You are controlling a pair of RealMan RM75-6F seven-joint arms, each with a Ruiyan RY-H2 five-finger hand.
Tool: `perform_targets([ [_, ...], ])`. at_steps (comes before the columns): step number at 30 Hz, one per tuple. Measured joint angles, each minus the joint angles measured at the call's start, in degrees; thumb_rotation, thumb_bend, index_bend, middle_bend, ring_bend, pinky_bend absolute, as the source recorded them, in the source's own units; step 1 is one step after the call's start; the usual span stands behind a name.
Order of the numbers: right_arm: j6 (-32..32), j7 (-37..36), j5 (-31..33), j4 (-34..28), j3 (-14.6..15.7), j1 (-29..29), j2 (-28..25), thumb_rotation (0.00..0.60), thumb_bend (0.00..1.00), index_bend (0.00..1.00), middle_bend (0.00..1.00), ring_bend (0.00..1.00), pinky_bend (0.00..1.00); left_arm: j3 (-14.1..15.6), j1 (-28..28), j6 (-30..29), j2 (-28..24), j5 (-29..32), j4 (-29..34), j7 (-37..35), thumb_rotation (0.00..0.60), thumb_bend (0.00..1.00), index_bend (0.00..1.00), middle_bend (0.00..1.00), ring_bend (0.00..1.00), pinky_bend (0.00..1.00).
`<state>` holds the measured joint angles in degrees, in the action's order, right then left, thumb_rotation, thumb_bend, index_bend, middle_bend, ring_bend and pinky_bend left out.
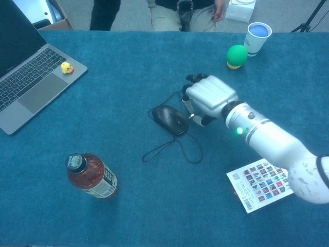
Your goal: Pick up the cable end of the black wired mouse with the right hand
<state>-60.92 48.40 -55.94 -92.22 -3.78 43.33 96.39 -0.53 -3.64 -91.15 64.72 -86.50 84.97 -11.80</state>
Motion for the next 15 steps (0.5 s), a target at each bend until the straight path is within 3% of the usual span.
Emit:
perform_targets([
  [15,-3.5,-20.9,-7.1,-17.5,-9.4,-2.3,-10.4,0.600,0.37,0.65,0.28,0.01,0.12,0.1,-0.2,-0.7,-0.8,-0.6,1.7,1.2,0.600,0.15,0.28,0.21,0.16,0.09],
])
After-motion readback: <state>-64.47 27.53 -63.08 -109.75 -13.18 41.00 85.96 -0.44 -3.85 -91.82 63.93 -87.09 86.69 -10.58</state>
